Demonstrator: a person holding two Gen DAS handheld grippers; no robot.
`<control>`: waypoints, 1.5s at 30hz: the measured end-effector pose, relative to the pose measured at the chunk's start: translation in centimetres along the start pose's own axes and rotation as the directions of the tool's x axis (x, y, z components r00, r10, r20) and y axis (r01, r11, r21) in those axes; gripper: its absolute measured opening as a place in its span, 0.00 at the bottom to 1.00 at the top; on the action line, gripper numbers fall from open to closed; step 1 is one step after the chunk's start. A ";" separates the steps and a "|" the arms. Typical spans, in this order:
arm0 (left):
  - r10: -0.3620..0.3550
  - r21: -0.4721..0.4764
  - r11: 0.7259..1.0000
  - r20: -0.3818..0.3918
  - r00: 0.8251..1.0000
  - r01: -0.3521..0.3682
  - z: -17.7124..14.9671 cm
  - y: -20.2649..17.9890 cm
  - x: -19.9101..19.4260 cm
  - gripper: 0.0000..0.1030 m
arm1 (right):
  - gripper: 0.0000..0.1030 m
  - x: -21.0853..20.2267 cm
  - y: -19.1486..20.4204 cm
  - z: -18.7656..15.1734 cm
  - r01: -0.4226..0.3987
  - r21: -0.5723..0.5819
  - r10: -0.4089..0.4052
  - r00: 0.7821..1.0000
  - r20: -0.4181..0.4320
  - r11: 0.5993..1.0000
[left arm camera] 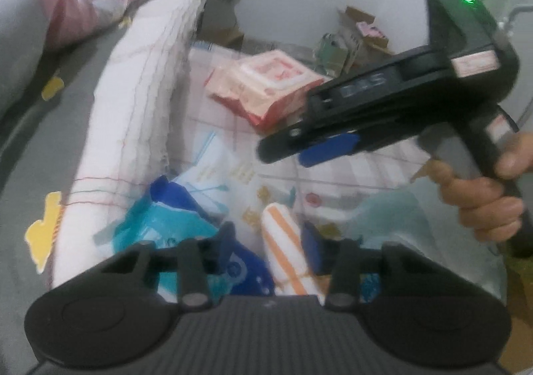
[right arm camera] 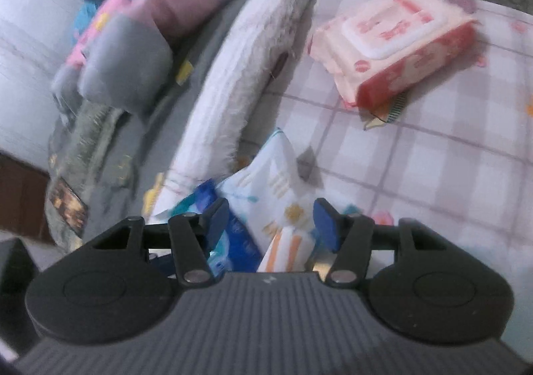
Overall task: Organize soft objects
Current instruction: 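Lower the right gripper onto the white printed packet and grasp it, then lift the white packet with the right gripper and carry it into the cardboard box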
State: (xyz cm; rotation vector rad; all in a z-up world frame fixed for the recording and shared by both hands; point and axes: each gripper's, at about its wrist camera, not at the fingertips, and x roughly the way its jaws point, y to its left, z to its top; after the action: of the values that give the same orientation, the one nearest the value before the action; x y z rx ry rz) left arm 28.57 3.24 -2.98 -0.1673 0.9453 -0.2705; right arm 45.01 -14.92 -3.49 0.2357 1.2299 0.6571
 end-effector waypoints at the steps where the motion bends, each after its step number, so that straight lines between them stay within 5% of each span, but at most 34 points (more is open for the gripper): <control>1: -0.002 -0.008 1.000 -0.015 1.000 0.002 0.1 0.2 0.6 0.41 | 0.55 0.9 -0.2 0.3 0.004 -0.009 -0.004 1.000 -0.011 1.000; 14: -0.024 -0.098 0.995 -0.068 0.997 0.018 0.6 2.6 3.2 0.44 | 0.69 8.1 -1.1 0.9 -0.057 -0.070 0.048 0.992 -0.117 0.996; 16: -0.031 -0.122 0.992 -0.072 0.997 0.022 0.9 2.9 3.5 0.44 | 0.66 7.9 -0.5 0.5 -0.040 -0.094 0.030 0.993 -0.112 0.995; 21: -0.027 -0.161 0.987 -0.074 0.997 0.015 1.2 3.5 3.7 0.39 | 0.37 7.5 -0.4 0.3 -0.013 -0.063 0.006 0.994 -0.110 0.998; 26: -0.028 -0.165 0.986 -0.063 0.998 0.017 1.6 3.3 3.1 0.46 | 0.19 5.9 1.1 -0.2 0.031 -0.110 -0.035 0.999 -0.033 0.993; 35: -0.045 -0.140 0.989 0.014 0.999 0.047 3.3 1.5 1.4 0.38 | 0.17 0.0 -0.9 0.9 -0.025 0.013 0.023 0.993 0.120 1.000; 45: -0.115 0.057 0.993 0.201 0.973 0.105 3.8 -5.8 -7.0 0.34 | 0.15 -10.7 1.3 -2.5 -0.111 0.000 0.106 0.948 0.299 0.994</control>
State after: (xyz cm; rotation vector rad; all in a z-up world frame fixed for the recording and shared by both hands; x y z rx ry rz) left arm 26.92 -0.09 6.17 -0.2015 0.7260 -0.3703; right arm 40.30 -20.54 4.83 0.4045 0.9361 0.6785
